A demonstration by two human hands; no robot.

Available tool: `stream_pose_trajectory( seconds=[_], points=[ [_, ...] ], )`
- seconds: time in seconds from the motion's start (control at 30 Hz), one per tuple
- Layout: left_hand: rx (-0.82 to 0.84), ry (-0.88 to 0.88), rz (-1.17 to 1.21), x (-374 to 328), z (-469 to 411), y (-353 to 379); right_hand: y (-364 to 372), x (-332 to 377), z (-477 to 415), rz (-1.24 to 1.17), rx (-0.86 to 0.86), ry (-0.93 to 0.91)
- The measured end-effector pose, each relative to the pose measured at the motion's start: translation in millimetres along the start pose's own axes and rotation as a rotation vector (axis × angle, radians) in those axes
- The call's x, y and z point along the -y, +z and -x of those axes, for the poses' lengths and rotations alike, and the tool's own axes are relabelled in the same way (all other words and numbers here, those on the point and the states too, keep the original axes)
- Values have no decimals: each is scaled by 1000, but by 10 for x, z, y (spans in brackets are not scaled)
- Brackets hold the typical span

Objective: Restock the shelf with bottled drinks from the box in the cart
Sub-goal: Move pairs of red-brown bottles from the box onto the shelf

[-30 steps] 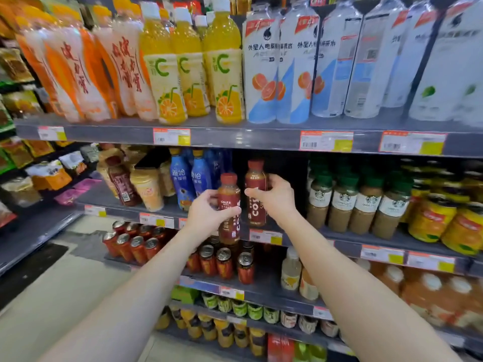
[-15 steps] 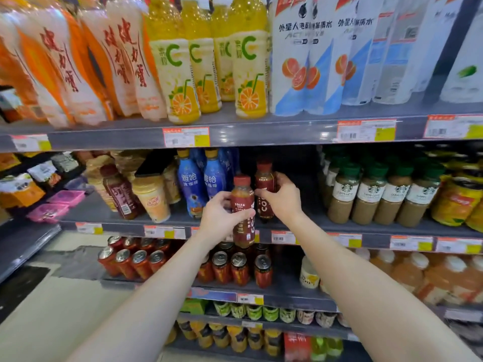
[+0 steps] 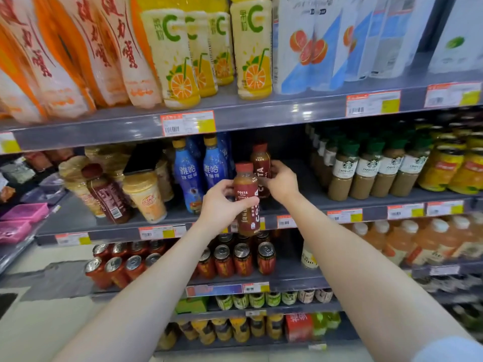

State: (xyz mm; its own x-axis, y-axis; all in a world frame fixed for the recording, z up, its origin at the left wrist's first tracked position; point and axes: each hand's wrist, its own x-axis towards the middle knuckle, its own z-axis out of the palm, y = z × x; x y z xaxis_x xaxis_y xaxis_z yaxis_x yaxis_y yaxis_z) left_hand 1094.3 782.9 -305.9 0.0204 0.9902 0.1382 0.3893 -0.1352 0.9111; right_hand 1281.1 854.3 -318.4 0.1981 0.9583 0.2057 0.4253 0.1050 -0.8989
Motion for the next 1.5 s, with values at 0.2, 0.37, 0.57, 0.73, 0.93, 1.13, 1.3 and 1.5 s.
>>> stream_pose_trajectory(
  seconds=[0.2, 0.37, 0.57, 0.73, 0.93, 1.13, 1.3, 1.5],
  points=[
    [-33, 6, 11, 44, -41, 2, 83, -15, -202, 11, 28, 3],
    [-63, -1, 23, 21, -96, 13, 89, -41, -411, 76, 28, -8],
    [-78, -10, 37, -27, -102, 90, 151, -78, -641, 44, 50, 6],
    [-85, 16, 60, -124, -99, 181, 130, -54, -712, 107, 95, 18],
    [-57, 31, 91, -277, -241, 340, -144, 57, -528, -61, 83, 148],
    [-31, 98, 128, -424, -477, 592, -569, -8, -119, -337, 297, 12],
    [-18, 124, 195, -413, -591, 774, -748, -129, -9, -288, 395, -126],
    [-12, 85, 82, -326, -715, 947, -656, -329, -38, -246, 188, -116]
  ],
)
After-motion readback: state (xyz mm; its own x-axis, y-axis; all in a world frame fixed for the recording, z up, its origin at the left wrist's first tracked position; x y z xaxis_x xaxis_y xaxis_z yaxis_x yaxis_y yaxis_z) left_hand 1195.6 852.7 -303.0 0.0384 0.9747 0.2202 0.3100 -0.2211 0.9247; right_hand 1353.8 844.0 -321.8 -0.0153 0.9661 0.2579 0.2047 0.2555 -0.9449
